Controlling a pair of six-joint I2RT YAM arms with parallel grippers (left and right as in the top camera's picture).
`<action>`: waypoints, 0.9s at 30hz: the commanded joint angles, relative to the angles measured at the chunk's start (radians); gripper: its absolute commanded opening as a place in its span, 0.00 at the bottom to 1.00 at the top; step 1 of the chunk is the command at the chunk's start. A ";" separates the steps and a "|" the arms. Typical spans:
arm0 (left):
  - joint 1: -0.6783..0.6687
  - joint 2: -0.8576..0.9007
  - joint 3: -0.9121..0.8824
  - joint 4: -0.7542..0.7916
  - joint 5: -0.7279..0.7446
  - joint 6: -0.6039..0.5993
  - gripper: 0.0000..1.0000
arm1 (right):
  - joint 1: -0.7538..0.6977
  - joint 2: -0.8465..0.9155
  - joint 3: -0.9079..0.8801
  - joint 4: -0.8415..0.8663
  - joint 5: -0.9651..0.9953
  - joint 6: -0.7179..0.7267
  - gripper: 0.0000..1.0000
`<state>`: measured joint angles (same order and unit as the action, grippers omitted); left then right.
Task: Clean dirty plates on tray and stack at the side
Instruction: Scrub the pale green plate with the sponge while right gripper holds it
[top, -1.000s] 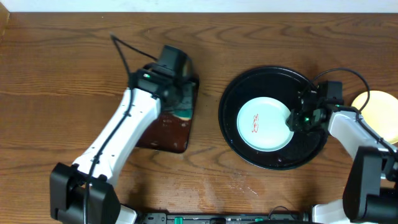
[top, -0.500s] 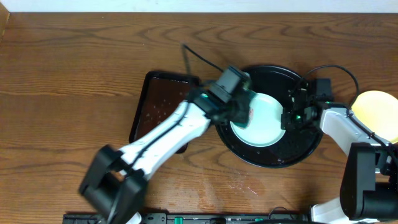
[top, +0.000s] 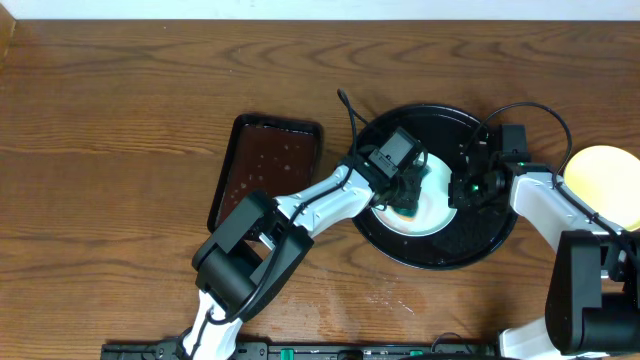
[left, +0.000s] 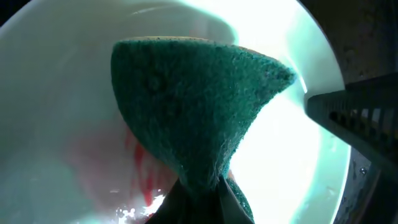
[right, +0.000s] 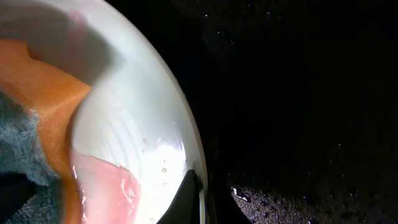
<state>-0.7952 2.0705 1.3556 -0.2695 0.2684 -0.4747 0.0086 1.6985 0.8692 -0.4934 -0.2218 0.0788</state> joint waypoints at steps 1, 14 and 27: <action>0.018 0.052 0.005 -0.101 -0.184 -0.019 0.07 | 0.042 0.037 -0.034 -0.024 -0.018 -0.009 0.01; 0.121 0.052 0.123 -0.432 -0.185 0.081 0.07 | 0.043 0.037 -0.034 -0.023 -0.013 -0.009 0.01; -0.026 0.111 0.122 -0.174 0.196 0.064 0.07 | 0.045 0.037 -0.034 -0.026 -0.013 -0.008 0.01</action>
<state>-0.7429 2.1311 1.4864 -0.4465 0.3611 -0.4183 0.0238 1.6989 0.8692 -0.5011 -0.2535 0.0792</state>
